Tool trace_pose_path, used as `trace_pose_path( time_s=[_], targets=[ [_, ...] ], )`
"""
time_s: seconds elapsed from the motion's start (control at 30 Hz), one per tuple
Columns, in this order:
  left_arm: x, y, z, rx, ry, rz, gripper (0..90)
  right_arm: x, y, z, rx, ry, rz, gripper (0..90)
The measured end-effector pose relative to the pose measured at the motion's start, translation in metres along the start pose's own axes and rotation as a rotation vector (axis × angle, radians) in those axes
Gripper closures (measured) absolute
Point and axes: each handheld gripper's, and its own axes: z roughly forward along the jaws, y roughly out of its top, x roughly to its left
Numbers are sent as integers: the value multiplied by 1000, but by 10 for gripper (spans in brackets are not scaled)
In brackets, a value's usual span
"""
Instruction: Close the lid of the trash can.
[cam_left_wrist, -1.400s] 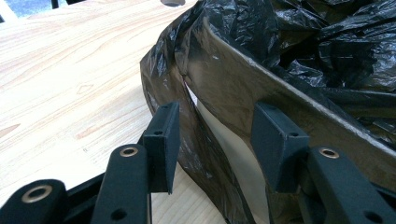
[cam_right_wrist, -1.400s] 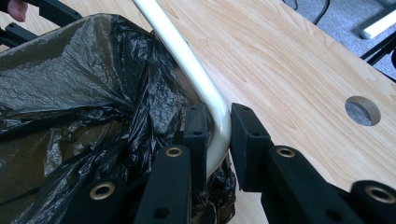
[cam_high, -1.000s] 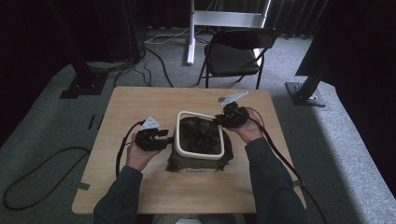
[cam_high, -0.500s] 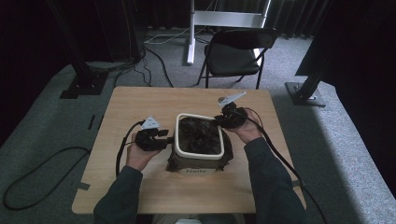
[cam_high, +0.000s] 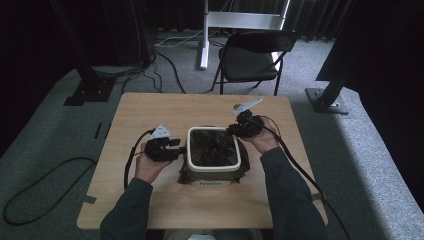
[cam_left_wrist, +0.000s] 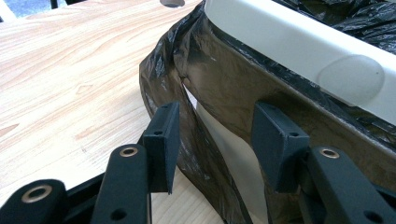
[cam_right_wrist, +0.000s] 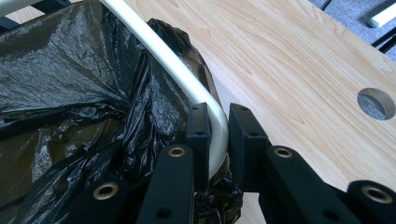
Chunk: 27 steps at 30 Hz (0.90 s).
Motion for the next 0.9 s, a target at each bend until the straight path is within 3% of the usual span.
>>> trace_pose_path(
  time_s=[0.27, 0.5, 0.73, 0.9],
  targets=[
    [3, 4, -16, -62, 17, -23, 527, 1, 0, 0, -2, -4, 1, 794],
    [2, 8, -22, -77, 32, -27, 526, 1, 0, 0, -2, -8, 3, 794],
    [1, 12, -28, -95, 35, -38, 525, 1, -1, -1, 2, -8, 6, 791],
    [2, 19, -33, -135, 17, -64, 526, 1, 0, -2, 3, -12, 6, 790]
  ],
)
